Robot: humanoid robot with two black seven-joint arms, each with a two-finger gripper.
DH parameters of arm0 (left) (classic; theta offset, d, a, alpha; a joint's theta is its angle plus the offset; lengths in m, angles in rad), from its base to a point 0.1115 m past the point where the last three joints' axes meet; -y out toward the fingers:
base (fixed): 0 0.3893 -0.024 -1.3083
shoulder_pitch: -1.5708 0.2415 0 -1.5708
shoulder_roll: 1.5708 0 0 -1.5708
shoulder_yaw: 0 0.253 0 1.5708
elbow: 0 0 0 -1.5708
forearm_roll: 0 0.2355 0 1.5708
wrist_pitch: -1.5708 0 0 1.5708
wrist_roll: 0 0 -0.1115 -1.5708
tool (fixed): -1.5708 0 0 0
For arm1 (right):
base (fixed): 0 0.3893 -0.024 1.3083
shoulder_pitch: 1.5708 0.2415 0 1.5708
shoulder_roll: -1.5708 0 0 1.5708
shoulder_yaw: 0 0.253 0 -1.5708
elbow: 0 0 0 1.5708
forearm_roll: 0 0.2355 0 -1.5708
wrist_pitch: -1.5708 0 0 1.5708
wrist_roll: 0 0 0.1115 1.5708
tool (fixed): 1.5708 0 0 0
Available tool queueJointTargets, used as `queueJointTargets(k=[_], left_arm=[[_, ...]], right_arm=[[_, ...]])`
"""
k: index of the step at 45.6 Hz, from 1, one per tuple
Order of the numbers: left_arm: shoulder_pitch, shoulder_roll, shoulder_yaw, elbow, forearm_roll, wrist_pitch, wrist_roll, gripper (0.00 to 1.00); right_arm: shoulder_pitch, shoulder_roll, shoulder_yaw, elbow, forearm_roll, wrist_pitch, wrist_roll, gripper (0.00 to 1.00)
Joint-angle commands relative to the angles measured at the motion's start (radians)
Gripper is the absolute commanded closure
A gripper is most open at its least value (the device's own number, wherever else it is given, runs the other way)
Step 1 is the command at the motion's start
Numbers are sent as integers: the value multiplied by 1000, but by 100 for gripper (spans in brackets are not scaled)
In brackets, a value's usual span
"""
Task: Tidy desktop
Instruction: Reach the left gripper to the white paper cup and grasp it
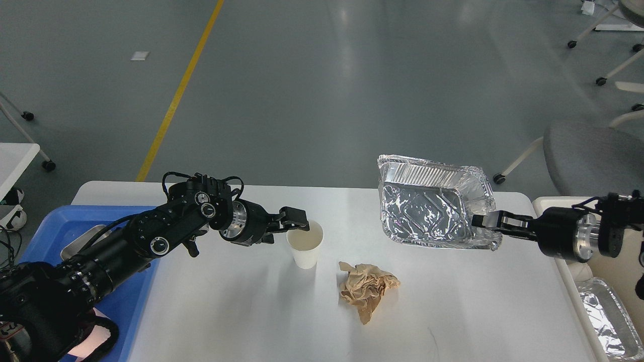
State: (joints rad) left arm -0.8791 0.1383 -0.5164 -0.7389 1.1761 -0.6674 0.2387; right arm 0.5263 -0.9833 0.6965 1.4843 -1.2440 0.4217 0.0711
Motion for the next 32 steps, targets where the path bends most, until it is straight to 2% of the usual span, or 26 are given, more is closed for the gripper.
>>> queueJointTargets(k=[1,20,23,27,31,32], left_arm=[[3,-3,25,7,0,6,-1,0],[11,-46,142,44,25,124,-22,3],[9,-49,156,46,27,129,-22,11],[5,-51,183,46,33,130,-19,34],[-1,-58,199,46,33,130,-18,43],[-1,-60,199,46,33,132,-16,48]], right_arm=[[-2,8,0,-1,0,0,-1,100],[-6,9,-2,-1,0,0,-1,100],[-9,9,-2,-1,0,0,-1,100],[-17,9,0,-1,0,0,-1,100],[-23,9,0,-1,0,0,-1,100],[-23,9,-2,-1,0,0,-1,100]])
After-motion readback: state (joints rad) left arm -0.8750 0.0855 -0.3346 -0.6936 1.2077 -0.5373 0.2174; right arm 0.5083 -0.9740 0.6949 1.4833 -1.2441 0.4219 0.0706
